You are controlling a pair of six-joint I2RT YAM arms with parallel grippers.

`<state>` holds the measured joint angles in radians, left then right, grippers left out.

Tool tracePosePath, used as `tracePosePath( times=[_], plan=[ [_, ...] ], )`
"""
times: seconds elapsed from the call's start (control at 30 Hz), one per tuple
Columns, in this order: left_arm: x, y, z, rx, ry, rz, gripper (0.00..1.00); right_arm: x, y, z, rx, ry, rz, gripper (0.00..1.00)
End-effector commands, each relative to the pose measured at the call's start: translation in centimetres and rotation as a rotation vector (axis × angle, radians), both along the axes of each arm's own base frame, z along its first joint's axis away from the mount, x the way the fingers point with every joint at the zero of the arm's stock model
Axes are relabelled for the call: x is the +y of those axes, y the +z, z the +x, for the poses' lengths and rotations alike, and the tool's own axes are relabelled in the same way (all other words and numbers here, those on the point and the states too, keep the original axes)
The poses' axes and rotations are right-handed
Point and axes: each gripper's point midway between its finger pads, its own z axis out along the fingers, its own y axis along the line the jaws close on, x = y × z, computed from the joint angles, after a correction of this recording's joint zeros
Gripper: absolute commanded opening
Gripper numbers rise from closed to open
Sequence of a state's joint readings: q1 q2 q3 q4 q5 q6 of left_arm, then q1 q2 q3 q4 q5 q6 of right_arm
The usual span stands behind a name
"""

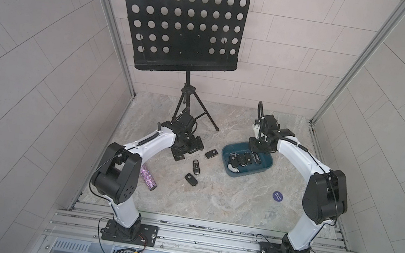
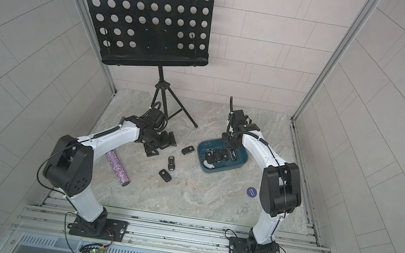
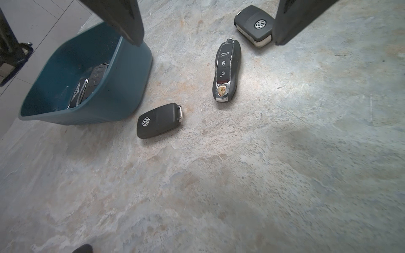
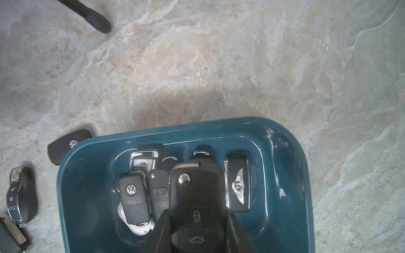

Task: Place the car key into the storage box
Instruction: Place the car key in the storage box.

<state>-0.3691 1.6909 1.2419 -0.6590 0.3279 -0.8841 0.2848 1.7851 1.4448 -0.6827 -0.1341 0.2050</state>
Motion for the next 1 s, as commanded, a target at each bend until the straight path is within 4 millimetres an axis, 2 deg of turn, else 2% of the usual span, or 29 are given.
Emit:
tracePosePath(
  times=[0.0, 0.17, 0.53, 0.97],
  plan=[
    [0.0, 0.0, -0.1, 0.008, -0.001, 0.018, 1.00, -0.9, -2.1, -0.5, 0.048, 0.018, -0.062, 0.23],
    [0.4, 0.2, -0.5, 0.012, -0.017, 0.042, 1.00, -1.3, -3.6, -0.8, 0.074, 0.016, -0.089, 0.23],
    [0.6, -0.1, -0.9, 0.022, 0.000, 0.037, 1.00, -0.8, -6.7, -1.7, 0.142, 0.021, -0.062, 0.23],
    [1.0, -0.6, -1.6, 0.031, 0.008, 0.051, 1.00, -0.2, -8.9, -1.9, 0.197, 0.019, -0.043, 0.25]
  ],
)
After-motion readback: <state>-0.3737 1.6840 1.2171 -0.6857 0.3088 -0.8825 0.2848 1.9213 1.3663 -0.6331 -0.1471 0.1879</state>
